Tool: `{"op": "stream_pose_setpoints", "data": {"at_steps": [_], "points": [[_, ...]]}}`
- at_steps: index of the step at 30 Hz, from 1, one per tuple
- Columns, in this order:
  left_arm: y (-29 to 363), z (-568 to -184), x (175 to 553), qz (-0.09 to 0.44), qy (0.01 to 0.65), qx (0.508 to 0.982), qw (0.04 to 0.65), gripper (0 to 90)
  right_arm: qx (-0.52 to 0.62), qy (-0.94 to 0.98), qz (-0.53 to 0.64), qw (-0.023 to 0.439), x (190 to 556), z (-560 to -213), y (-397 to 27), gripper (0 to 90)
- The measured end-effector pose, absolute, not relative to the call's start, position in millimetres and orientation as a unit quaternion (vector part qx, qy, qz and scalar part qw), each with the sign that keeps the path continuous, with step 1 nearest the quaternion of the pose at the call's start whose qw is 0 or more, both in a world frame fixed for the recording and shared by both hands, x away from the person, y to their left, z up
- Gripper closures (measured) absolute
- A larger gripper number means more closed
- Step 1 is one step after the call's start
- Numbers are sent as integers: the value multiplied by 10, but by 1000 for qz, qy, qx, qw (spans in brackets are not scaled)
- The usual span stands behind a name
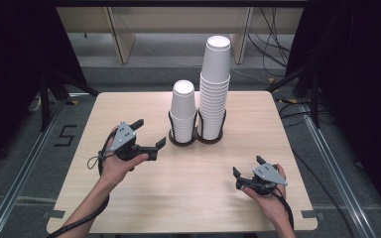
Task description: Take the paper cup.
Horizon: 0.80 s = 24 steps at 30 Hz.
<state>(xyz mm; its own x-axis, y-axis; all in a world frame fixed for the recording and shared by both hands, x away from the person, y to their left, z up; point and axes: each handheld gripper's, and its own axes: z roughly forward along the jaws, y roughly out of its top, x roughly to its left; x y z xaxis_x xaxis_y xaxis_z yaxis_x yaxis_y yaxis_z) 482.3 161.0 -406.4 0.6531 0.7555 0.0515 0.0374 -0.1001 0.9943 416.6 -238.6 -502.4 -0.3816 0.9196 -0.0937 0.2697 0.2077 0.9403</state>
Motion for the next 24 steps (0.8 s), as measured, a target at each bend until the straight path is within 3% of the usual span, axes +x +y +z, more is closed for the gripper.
{"op": "stream_pose_setpoints", "data": {"at_steps": [8,24], "points": [[1424,-3881,4962,312,272,687,598,0,411,677,489,365,4268,-4791,-2341,94],[1129,-3595,5187,316,251,689,602,0,377,659,502,415,4685,-3982,-2151,92]]}}
